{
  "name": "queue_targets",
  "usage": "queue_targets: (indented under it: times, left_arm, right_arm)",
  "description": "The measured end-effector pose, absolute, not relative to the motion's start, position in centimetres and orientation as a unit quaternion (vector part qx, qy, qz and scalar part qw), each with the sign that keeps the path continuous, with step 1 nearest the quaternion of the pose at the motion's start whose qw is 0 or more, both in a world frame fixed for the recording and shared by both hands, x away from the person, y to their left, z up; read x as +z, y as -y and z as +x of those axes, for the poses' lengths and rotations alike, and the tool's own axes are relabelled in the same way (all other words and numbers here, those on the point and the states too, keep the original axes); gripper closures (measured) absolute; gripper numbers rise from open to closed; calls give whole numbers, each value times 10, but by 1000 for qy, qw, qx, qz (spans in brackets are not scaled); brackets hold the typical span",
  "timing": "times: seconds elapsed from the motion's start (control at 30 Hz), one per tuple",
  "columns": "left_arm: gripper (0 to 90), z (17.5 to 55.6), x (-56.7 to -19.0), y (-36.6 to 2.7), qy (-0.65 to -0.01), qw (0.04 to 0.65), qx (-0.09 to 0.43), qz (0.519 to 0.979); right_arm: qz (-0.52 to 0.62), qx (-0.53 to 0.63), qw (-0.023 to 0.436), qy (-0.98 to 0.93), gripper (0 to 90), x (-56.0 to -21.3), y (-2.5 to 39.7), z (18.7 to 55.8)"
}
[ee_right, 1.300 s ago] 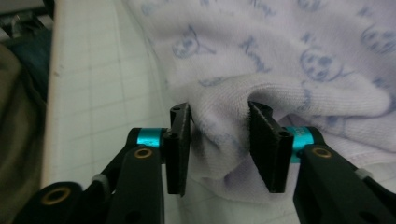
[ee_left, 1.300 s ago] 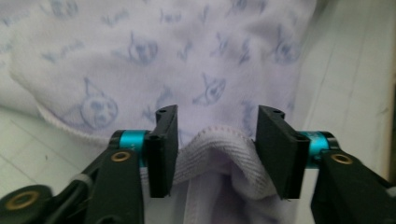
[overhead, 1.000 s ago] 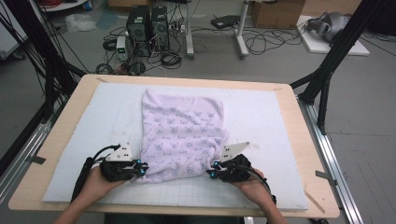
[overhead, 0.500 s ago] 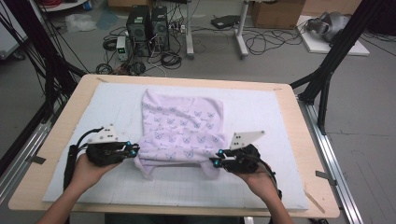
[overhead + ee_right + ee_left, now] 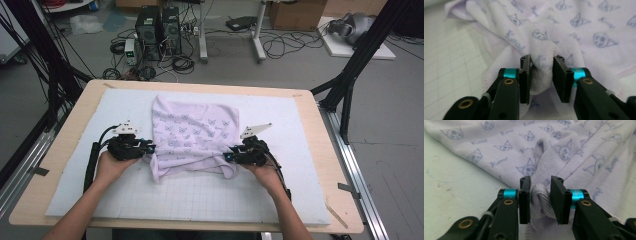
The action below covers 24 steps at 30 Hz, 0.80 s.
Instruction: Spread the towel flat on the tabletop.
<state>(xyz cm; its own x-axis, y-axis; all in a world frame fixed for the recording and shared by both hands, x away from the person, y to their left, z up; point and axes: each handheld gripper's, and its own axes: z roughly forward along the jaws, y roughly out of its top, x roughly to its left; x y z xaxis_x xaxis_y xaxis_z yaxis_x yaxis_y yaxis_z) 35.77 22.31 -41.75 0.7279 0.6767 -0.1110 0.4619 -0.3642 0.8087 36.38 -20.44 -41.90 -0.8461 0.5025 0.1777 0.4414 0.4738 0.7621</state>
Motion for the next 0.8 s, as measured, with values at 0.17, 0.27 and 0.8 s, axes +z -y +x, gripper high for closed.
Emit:
queue_targets:
  times: [0.17,0.27,0.8]
  left_arm:
    - [602,347,-400,-231,-335,442,130,822]
    - [576,338,-390,-231,-323,450,139,821]
    - [559,313,-410,-194,-254,444,91,854]
  right_arm:
    - [263,455,56,-849,621,-400,216,345]
    - [258,461,70,-846,623,-394,224,334]
    - [236,435,59,-867,608,-418,213,325]
